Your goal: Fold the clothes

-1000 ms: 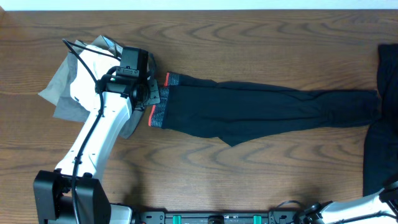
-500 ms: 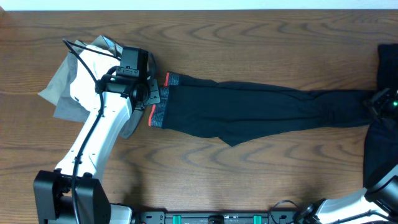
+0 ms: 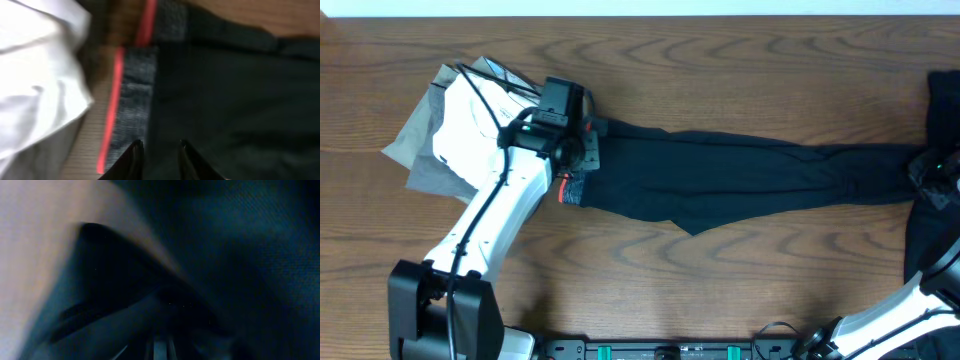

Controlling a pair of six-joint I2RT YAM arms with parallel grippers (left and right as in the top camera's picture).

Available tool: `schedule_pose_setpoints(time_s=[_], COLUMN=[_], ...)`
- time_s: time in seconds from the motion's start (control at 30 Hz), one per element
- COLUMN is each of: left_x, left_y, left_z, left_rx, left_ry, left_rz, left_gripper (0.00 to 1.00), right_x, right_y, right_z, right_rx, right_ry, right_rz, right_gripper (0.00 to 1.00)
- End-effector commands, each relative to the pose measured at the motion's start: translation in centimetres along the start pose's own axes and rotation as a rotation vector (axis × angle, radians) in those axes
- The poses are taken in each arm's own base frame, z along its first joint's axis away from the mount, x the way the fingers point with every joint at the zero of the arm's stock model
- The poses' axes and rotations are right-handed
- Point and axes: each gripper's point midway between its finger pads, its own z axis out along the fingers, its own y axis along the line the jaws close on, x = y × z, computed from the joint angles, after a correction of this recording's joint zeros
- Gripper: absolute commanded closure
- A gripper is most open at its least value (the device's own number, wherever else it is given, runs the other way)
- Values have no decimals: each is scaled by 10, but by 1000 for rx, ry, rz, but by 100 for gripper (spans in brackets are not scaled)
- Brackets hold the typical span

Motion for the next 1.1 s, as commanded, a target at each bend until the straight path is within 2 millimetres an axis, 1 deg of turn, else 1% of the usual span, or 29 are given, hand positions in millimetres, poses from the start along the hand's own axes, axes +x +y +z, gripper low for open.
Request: schedule_pose_setpoints(time_s=[0.0, 0.07, 0.13, 0.2, 0.27, 0.3, 0.37, 0.4, 0.43, 0.5, 0.57, 0.63, 0.7, 0.73, 0.8, 0.83, 0.87, 0.9, 0.93, 1.07], left_x=[5, 5, 5, 4, 4, 4, 4, 4, 4, 4, 4, 3, 2, 2, 3, 3, 3, 3, 3, 3], left_y=[-3, -3, -3, -4, -4, -4, -4, -4, -4, -4, -4, -4, -4, -4, -4, -4, -4, -4, -4, -4], left_z=[4, 4, 4, 4, 4, 4, 4, 4, 4, 4, 4, 4, 4, 4, 5, 5, 5, 5, 5, 5], left_rx=[3, 3, 4, 5, 5, 5, 5, 5, 5, 5, 5, 7, 7, 7, 7, 7, 7, 7, 7, 7], left_ry=[19, 19, 17, 15, 14, 15, 15, 15, 14, 14, 13, 9, 7, 7, 8, 8, 8, 8, 8, 8], left_rz=[9, 9, 9, 9, 9, 9, 9, 9, 9, 9, 9, 10, 10, 10, 10, 10, 10, 15, 21, 28], left_gripper=[75, 75, 75, 75, 75, 75, 75, 75, 75, 75, 75, 75, 75, 75, 75, 75, 75, 75, 75, 75], right_x=[-7, -10, -14, -18, -23, -27, -36, -41, -45, -47, -44, -39, -35, -31, -23, -21, -20, -19, -19, -13], right_y=[-23, -25, -26, -16, 3, 10, 13, 12, 12, 10, 11, 16, 18, 21, 26, 28, 30, 30, 28, 9], right_z=[4, -1, -8, -16, -28, -36, -46, -50, -54, -55, -54, -51, -47, -45, -44, -44, -44, -43, -42, -38], right_rx=[120, 122, 110, 34, -102, -156, -186, -185, -185, -185, -193, -213, -215, -224, -248, -251, -251, -243, -224, -82], right_ry=[-30, -27, -14, 7, 35, 45, 45, 38, 28, 22, 23, 32, 48, 57, 79, 88, 90, 88, 88, 121], right_rz=[-20, -48, -36, -24, -50, -61, -52, -63, -97, -131, -178, -240, -261, -279, -313, -315, -319, -336, -350, -339], right_gripper=[91, 90, 89, 89, 84, 79, 71, 63, 51, 39, 36, 34, 34, 37, 51, 54, 50, 42, 40, 36])
